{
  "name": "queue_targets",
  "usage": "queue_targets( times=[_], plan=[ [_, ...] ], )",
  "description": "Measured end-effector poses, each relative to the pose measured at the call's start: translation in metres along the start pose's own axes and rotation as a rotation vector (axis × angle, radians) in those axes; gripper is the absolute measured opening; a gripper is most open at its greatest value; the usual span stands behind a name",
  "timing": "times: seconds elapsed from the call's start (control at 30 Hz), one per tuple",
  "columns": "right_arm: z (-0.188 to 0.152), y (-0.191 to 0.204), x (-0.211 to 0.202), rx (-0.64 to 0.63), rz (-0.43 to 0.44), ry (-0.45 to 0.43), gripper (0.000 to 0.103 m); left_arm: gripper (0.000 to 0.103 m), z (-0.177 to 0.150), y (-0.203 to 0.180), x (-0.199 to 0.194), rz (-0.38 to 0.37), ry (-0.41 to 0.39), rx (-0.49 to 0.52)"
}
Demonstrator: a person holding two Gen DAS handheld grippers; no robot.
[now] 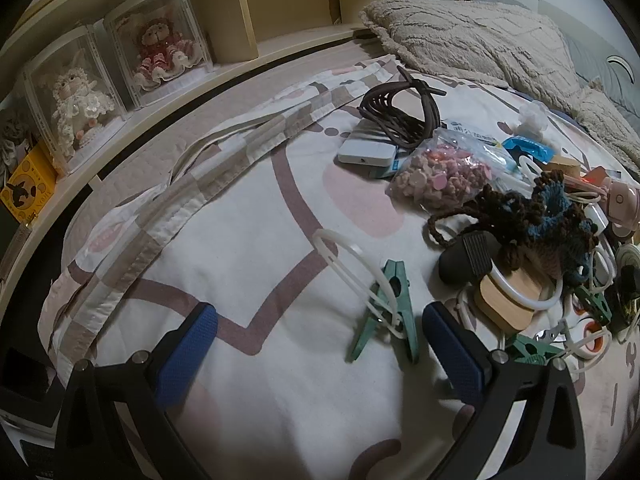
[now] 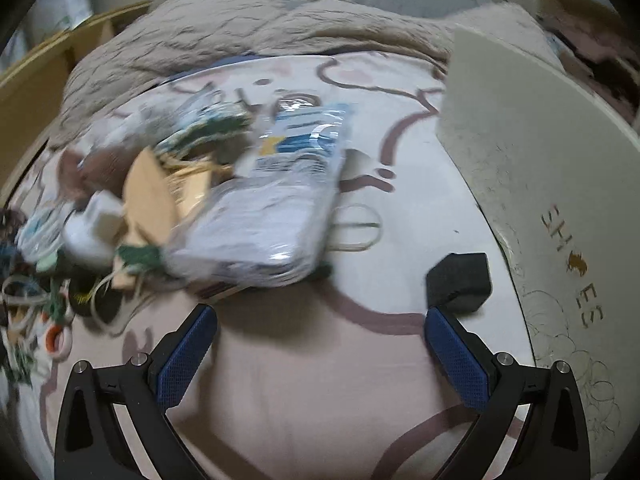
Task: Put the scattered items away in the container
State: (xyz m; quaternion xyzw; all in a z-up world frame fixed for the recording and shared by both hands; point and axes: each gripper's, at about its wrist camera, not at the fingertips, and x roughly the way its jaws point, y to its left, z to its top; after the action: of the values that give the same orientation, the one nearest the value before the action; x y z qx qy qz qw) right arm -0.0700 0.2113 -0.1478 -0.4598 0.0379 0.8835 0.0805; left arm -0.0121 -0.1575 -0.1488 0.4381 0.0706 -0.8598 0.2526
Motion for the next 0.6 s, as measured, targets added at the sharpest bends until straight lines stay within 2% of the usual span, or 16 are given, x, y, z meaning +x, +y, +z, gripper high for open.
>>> queue_targets(
  times=[0.13, 0.2, 0.3, 0.37, 0.43, 0.5, 0.6],
  plan=[
    [0.003, -0.004, -0.010, 0.000, -0.116, -0.051, 0.103, 0.103, 0.000, 0.000, 0.000, -0.003, -0.002, -0.002],
    [0.007, -0.013, -0.008, 0.025, -0.150, -0.049, 0.103, 0.103, 0.000, 0.000, -0.001, -0.005, -0.005, -0.004],
    [0.011, -0.027, -0.001, 0.084, -0.154, -0.014, 0.103, 0.103, 0.000, 0.001, -0.007, 0.034, -0.038, -0.007],
    [0.012, -0.033, 0.005, 0.107, -0.153, 0.005, 0.103, 0.103, 0.001, -0.001, -0.016, 0.084, -0.099, 0.013],
    [0.013, -0.031, 0.010, 0.095, -0.153, 0.012, 0.103, 0.103, 0.001, -0.004, -0.022, 0.097, -0.133, 0.033],
    [0.014, -0.030, 0.014, 0.086, -0.155, 0.013, 0.103, 0.103, 0.001, -0.005, -0.021, 0.092, -0.130, 0.045],
    [0.013, -0.034, 0.019, 0.100, -0.099, 0.033, 0.103, 0.103, 0.002, -0.001, -0.017, 0.078, -0.110, 0.034]
  ],
)
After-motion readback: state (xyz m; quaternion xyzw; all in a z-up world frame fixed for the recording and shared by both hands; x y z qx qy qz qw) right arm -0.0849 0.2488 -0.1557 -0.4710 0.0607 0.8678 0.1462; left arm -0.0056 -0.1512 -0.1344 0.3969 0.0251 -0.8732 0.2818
